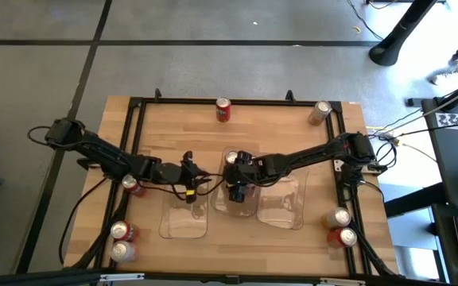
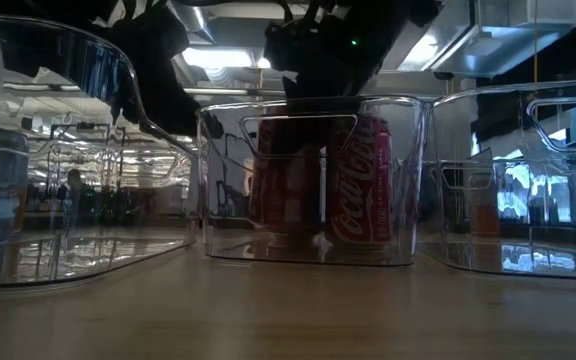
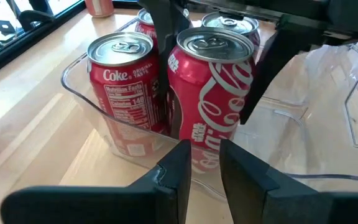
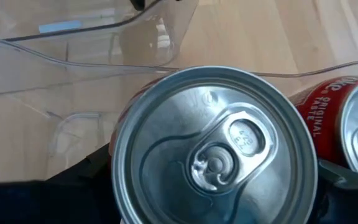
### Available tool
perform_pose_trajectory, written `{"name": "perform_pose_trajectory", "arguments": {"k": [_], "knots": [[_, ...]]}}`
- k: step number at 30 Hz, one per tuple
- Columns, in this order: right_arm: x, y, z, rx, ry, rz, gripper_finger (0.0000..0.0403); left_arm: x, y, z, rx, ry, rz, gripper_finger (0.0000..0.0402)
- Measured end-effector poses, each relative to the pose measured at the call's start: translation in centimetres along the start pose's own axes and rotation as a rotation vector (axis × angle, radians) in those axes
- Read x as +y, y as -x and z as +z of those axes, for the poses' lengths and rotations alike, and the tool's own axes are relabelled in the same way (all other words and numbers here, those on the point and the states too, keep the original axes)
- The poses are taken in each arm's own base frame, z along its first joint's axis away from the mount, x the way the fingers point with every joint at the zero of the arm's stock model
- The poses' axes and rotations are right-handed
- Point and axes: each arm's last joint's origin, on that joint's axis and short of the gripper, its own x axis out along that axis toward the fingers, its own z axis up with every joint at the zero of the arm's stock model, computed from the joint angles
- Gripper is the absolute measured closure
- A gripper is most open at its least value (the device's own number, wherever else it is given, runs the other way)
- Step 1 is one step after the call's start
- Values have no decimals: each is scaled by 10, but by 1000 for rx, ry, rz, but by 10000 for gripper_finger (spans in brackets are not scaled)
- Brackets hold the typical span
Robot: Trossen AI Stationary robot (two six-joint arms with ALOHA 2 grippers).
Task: Sort soda cans
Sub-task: Put the red white soda can into the center transparent bin
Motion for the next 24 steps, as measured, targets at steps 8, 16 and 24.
{"name": "perform_pose_trajectory", "arguments": {"k": [8,16,24], "knots": [[0,0,0,-2,15,6,93,0,0,0,0,1,1,325],[0,0,0,-5,11,10,43,0,0,0,0,4,1,325],[0,2,4,2,12,11,41,0,0,0,1,3,1,325]]}}
